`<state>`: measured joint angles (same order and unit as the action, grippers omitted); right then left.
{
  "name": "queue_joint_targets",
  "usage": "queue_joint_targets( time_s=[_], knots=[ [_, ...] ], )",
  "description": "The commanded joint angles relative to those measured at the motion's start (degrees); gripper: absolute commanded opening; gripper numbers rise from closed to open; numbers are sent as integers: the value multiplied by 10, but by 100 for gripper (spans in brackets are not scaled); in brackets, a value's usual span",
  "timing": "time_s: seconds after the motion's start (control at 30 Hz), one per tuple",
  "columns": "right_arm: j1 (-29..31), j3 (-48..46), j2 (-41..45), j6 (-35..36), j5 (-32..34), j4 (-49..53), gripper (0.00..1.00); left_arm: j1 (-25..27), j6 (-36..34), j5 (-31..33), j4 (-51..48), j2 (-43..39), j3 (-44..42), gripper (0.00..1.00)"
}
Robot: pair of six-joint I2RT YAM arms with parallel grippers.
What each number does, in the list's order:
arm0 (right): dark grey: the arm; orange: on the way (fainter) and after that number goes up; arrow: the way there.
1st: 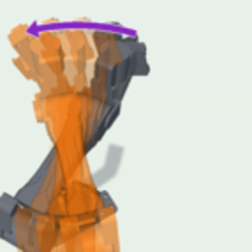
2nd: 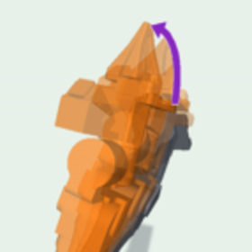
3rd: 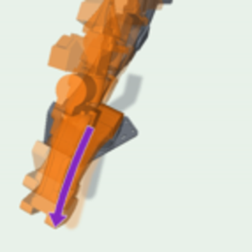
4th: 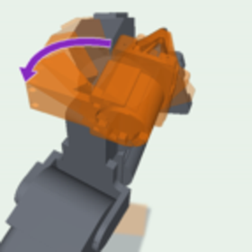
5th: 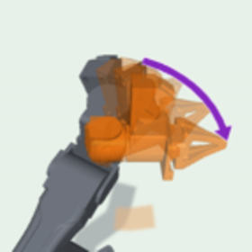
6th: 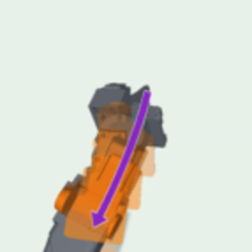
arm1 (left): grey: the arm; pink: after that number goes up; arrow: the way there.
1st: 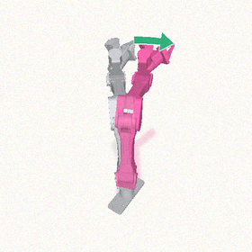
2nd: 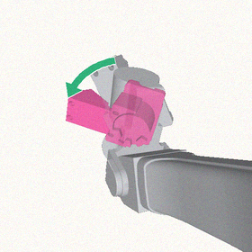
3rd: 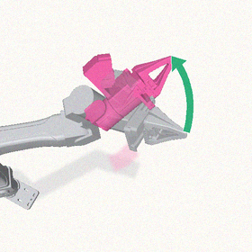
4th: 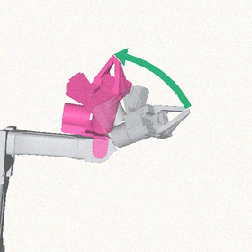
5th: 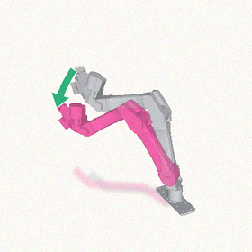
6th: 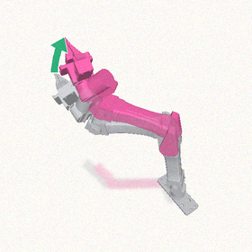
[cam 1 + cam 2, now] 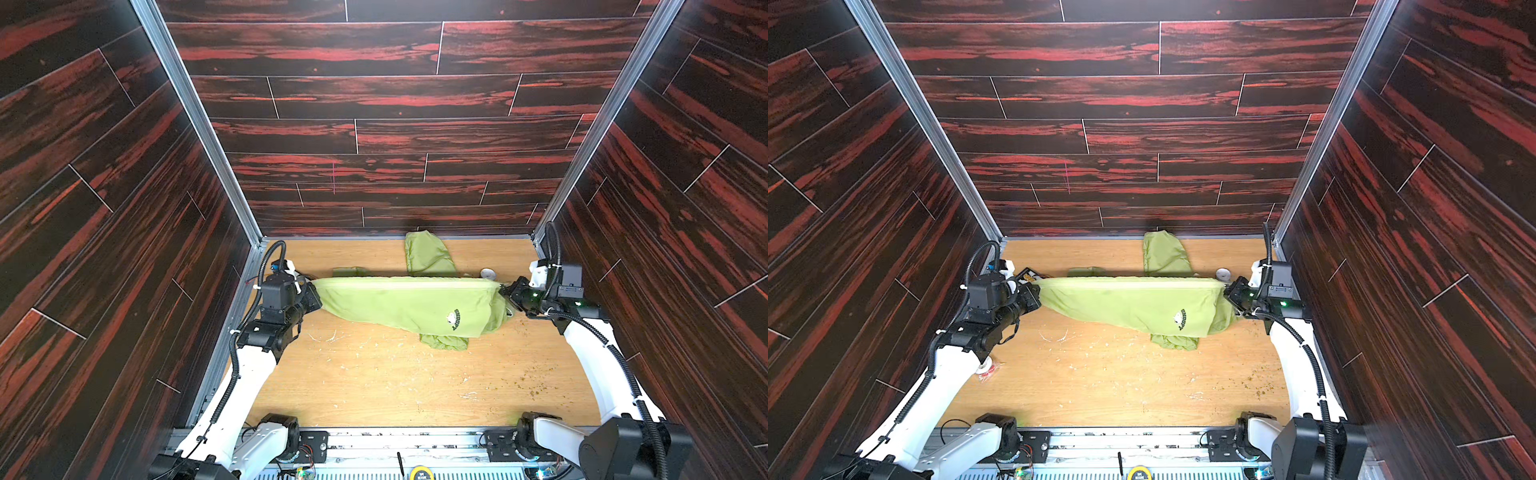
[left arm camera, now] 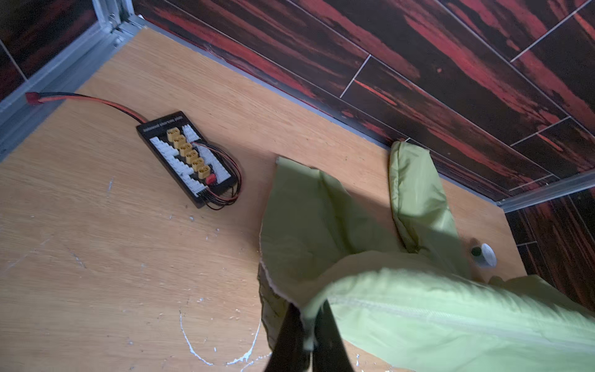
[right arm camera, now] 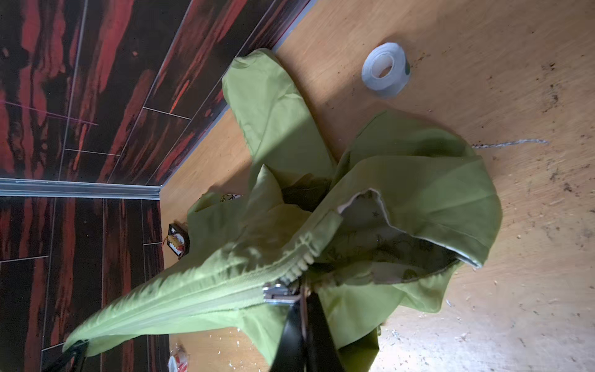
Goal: Zip up the jacket
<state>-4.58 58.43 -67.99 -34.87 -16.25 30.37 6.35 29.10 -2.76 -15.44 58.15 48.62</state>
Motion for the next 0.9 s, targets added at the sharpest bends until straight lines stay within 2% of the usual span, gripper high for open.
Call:
queue_joint_targets(
  time_s=[0.0, 0.17, 0.43, 0.53, 0.7, 0.87],
  knots=[
    [-42, -5, -14, 0, 45, -23, 0, -24, -4, 67, -2, 1, -8, 0],
    [-55, 6, -26, 1, 36, -27, 0, -25, -3, 52, 9, 11, -8, 0],
    [-56, 32, -50, 19, 23, -18, 0, -24, 11, -49, 32, 87, -2, 0],
    [-56, -8, -44, 22, 5, -36, 0, -25, 37, -48, 55, 119, -17, 0],
    [-62, -73, -23, 39, 16, -40, 0, -25, 53, -23, 84, 137, -48, 0],
    [-67, -148, -11, 32, -6, -71, 0, -25, 71, -36, 90, 147, -80, 0]
  ],
)
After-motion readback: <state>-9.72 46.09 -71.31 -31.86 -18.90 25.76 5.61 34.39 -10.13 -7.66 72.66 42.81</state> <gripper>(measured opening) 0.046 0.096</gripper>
